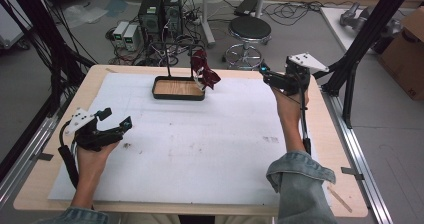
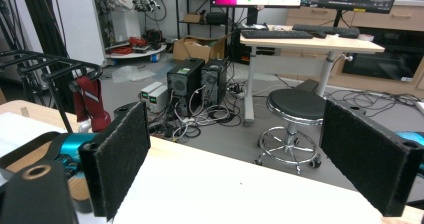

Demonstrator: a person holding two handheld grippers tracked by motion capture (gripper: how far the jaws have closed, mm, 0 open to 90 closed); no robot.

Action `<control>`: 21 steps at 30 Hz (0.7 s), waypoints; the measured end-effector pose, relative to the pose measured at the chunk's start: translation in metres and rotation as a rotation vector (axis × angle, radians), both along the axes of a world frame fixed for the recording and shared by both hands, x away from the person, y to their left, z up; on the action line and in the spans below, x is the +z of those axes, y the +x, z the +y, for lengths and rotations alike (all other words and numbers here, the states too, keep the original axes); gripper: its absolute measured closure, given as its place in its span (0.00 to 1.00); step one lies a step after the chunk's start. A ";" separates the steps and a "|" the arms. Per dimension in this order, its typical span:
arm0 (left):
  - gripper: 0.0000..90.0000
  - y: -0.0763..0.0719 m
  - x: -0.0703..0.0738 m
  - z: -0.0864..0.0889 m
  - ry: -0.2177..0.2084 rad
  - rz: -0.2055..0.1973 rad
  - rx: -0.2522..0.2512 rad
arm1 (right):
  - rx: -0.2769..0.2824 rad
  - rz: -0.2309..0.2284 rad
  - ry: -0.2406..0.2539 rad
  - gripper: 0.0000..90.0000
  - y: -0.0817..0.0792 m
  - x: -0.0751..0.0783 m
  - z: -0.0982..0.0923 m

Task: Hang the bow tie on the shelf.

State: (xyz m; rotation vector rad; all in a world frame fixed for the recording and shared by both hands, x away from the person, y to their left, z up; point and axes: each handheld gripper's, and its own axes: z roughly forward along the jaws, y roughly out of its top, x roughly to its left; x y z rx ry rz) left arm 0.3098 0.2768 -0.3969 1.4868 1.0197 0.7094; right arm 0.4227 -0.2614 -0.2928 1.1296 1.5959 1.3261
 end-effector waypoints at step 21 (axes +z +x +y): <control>0.17 -0.001 -0.005 -0.005 0.029 0.016 0.000 | -0.007 -0.076 0.085 0.13 -0.092 -0.034 -0.055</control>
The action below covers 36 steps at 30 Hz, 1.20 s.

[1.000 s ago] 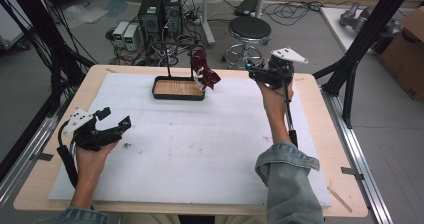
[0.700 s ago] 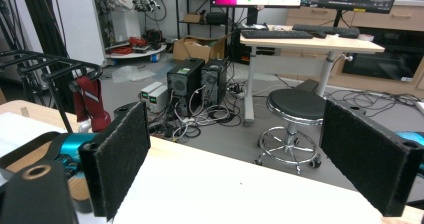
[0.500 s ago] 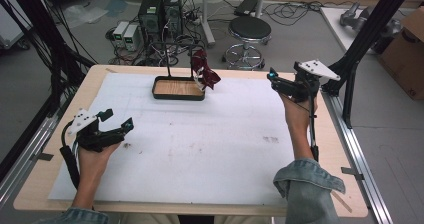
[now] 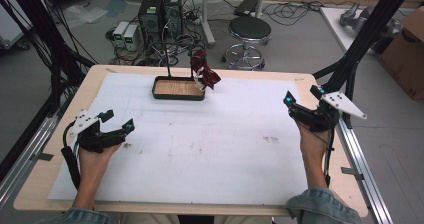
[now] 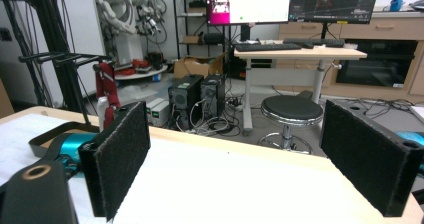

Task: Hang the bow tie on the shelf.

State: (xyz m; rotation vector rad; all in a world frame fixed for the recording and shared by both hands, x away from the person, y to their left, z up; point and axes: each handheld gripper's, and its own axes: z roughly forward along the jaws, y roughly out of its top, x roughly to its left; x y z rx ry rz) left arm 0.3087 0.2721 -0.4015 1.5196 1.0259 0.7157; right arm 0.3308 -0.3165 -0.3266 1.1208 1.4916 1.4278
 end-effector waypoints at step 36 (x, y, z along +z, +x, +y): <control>0.17 0.000 -0.001 -0.003 0.033 0.003 0.003 | 0.020 0.120 0.061 0.13 -0.067 -0.111 0.002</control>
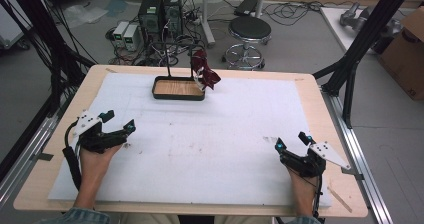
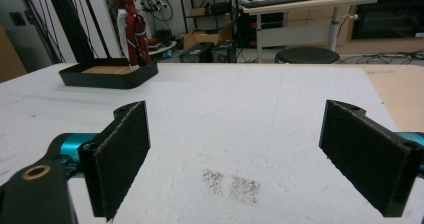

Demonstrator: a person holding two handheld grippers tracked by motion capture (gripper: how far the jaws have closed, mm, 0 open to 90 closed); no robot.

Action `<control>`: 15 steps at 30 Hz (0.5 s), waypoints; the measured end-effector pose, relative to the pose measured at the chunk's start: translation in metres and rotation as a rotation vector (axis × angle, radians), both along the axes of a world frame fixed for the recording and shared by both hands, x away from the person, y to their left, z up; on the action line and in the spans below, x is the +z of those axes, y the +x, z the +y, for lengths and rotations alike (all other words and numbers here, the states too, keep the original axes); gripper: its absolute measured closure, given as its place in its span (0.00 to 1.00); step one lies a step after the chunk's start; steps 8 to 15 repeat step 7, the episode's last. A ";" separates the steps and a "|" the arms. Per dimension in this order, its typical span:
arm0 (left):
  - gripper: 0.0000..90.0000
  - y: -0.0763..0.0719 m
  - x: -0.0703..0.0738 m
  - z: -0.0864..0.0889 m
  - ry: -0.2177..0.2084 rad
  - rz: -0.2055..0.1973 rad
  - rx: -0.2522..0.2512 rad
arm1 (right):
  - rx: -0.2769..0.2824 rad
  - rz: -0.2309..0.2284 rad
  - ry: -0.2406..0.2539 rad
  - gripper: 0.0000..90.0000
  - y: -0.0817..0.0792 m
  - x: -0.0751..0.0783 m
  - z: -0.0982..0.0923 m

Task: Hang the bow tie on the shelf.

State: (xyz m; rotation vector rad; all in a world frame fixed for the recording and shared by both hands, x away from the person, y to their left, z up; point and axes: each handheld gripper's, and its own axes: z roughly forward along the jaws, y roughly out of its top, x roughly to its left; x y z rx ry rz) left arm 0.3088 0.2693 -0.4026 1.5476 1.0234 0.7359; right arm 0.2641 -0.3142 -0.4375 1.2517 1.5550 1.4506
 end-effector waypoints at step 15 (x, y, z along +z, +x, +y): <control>0.17 -0.001 0.000 0.001 0.000 0.000 0.004 | 0.001 -0.005 0.001 0.13 -0.001 0.000 0.000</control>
